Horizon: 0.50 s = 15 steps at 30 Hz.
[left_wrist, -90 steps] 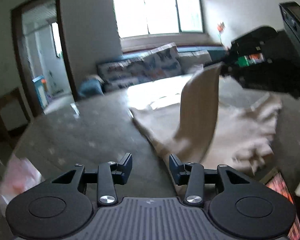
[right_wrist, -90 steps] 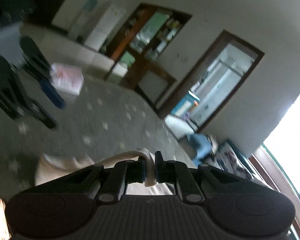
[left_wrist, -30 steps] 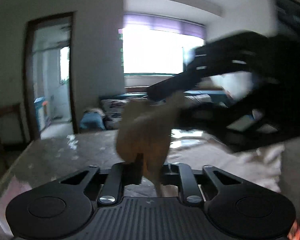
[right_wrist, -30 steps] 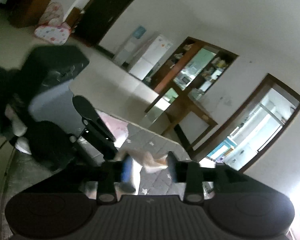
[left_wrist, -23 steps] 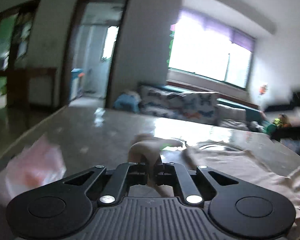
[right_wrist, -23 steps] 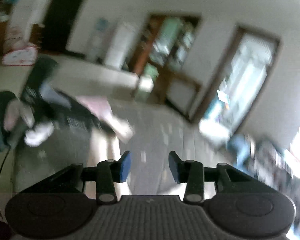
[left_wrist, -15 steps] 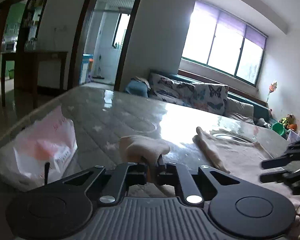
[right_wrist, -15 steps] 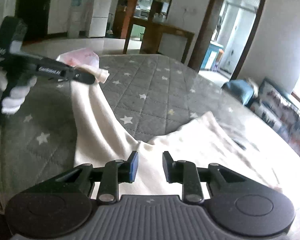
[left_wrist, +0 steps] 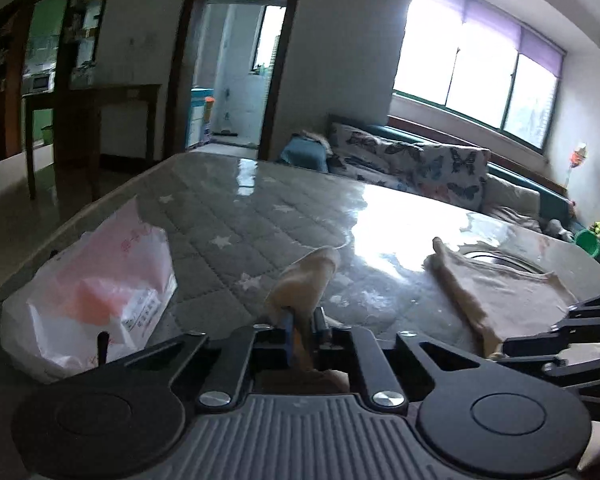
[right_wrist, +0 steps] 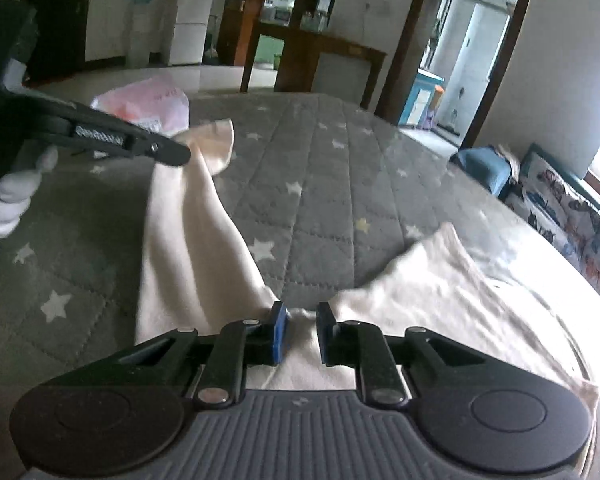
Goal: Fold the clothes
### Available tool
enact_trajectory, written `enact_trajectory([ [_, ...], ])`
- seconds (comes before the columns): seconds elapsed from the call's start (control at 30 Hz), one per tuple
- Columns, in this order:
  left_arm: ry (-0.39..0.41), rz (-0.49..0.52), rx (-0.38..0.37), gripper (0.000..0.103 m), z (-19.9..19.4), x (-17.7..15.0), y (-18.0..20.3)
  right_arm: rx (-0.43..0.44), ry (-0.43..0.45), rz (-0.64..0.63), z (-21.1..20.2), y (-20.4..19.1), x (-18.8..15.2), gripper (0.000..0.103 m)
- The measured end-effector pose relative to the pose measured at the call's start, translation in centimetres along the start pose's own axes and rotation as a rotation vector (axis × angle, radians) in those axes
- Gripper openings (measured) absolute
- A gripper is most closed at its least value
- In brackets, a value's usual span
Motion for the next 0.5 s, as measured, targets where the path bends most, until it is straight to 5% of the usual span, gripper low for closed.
enact_trajectory([
  [0.5,0.102,-0.065,-0.015,0.003,-3.6,1.3,0.0,0.017,-0.023,0.008,1.3,-0.5,-0.5,0.012],
])
Point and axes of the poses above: each gripper's, at about its wrist camera, not at the fingertips, and z roughly the way its jaws point, y to its right, x to its top, the point moved 6 cm from there along z, roughly the way its jaws point, and after that the axes turned 12 degrees about y, right-handed, at the moved point
